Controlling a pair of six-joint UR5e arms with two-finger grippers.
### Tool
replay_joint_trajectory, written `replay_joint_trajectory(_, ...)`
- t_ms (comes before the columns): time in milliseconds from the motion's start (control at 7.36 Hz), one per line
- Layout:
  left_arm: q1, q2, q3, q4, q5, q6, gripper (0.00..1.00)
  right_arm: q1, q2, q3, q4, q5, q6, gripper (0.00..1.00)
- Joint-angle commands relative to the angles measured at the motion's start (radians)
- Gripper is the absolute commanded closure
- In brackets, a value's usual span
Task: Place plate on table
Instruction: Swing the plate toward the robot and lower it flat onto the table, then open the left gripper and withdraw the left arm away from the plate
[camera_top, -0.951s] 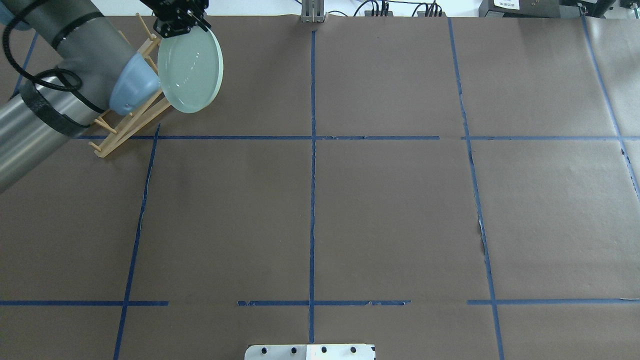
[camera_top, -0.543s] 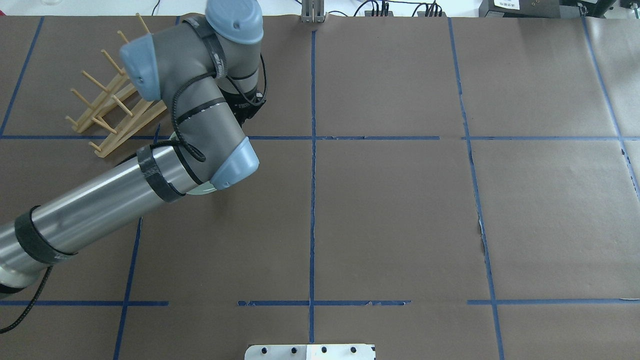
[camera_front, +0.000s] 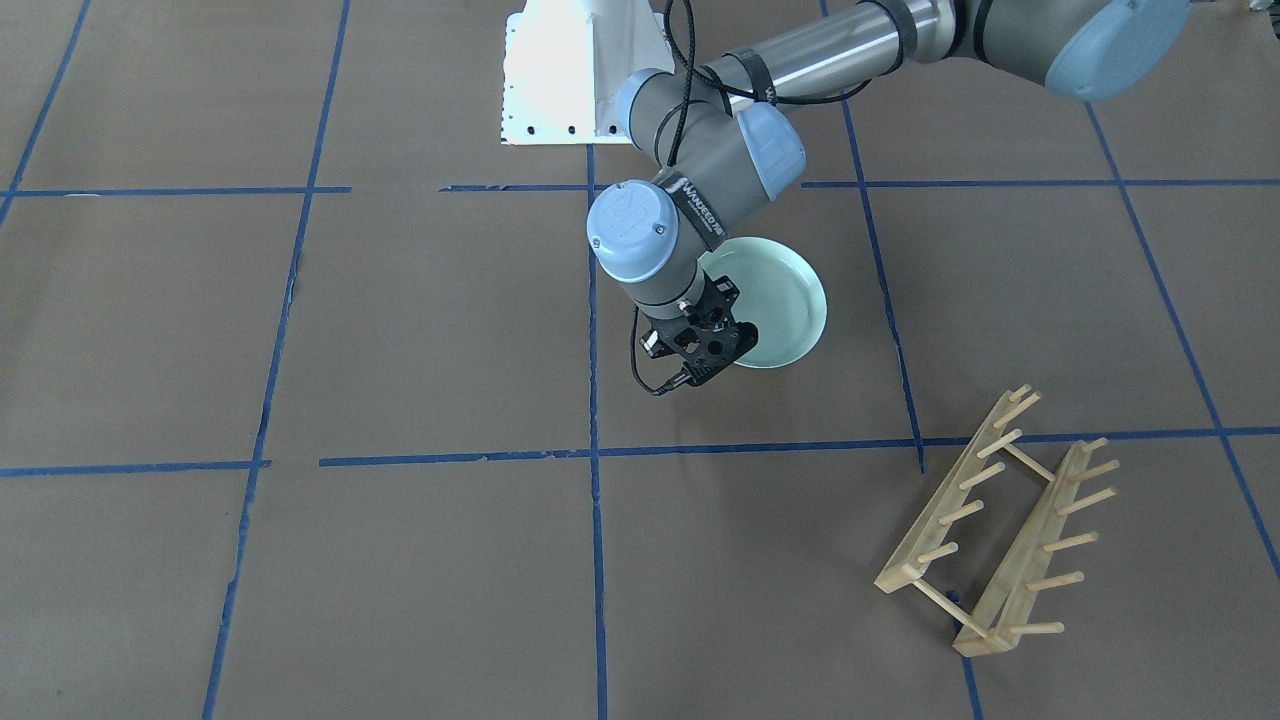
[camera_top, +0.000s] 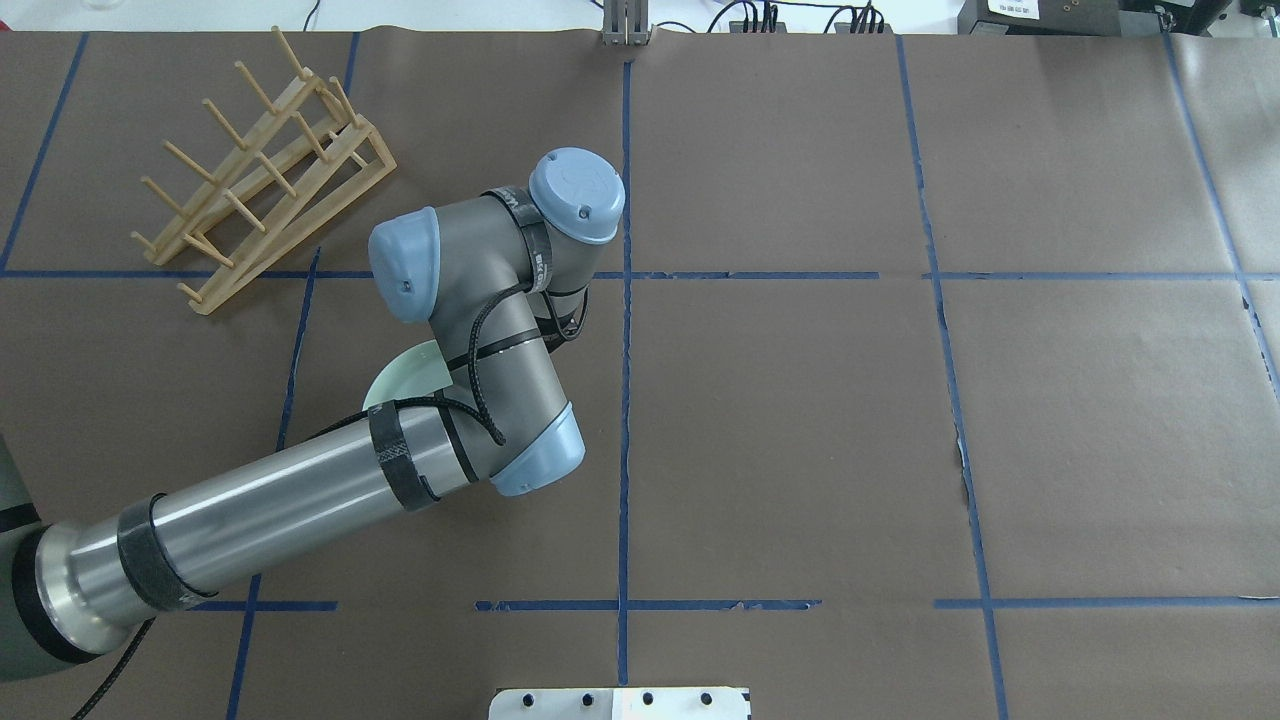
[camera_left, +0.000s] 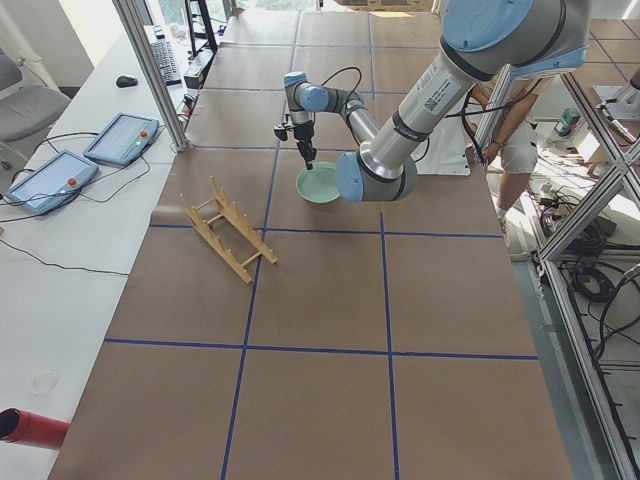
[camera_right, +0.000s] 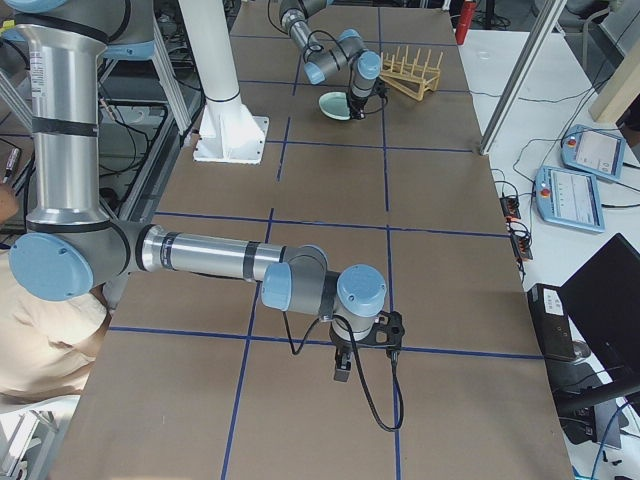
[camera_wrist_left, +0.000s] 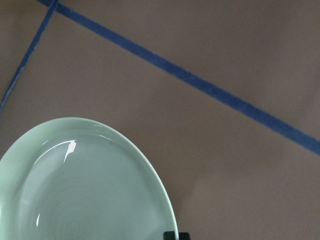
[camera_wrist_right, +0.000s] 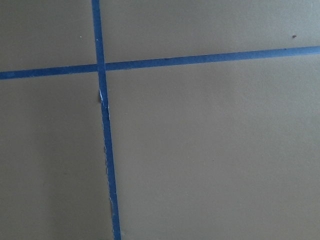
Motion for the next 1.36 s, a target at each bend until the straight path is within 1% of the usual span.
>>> replay_joint_trajectory(0,0.024,0.018,-0.011,-0.007,0.002,-0.005,0.01,0.0,0.0,0.0,0.0,0.0,0.0,0.0)
replay_joint_trajectory(136,0.024,0.032,-0.042,-0.008,0.002,-0.006,0.0,0.0,0.0,0.0,0.0,0.0,0.0,0.0)
replay_joint_trajectory(272,0.011,0.041,-0.109,0.003,0.005,0.003,0.0,0.0,0.0,0.0,0.0,0.0,0.0,0.0)
replay_joint_trajectory(407,-0.044,0.075,-0.198,0.009,0.007,0.027,0.0,0.0,0.0,0.0,0.0,0.0,0.0,0.0)
replay_joint_trajectory(543,-0.118,0.143,-0.325,0.02,0.004,0.182,0.0,0.0,0.0,0.0,0.0,0.0,0.0,0.0)
replay_joint_trajectory(679,-0.237,0.237,-0.449,0.02,-0.001,0.374,0.0,0.0,0.0,0.0,0.0,0.0,0.0,0.0)
replay_joint_trajectory(815,-0.372,0.288,-0.5,0.019,-0.01,0.594,0.0,0.0,0.0,0.0,0.0,0.0,0.0,0.0)
replay_joint_trajectory(951,-0.526,0.341,-0.495,0.011,-0.06,0.832,0.0,0.0,0.0,0.0,0.0,0.0,0.0,0.0)
replay_joint_trajectory(1086,-0.677,0.419,-0.484,0.008,-0.146,1.15,0.0,0.0,0.0,0.0,0.0,0.0,0.0,0.0)
replay_joint_trajectory(1222,-0.842,0.479,-0.42,-0.001,-0.171,1.443,0.0,0.0,0.0,0.0,0.0,0.0,0.0,0.0)
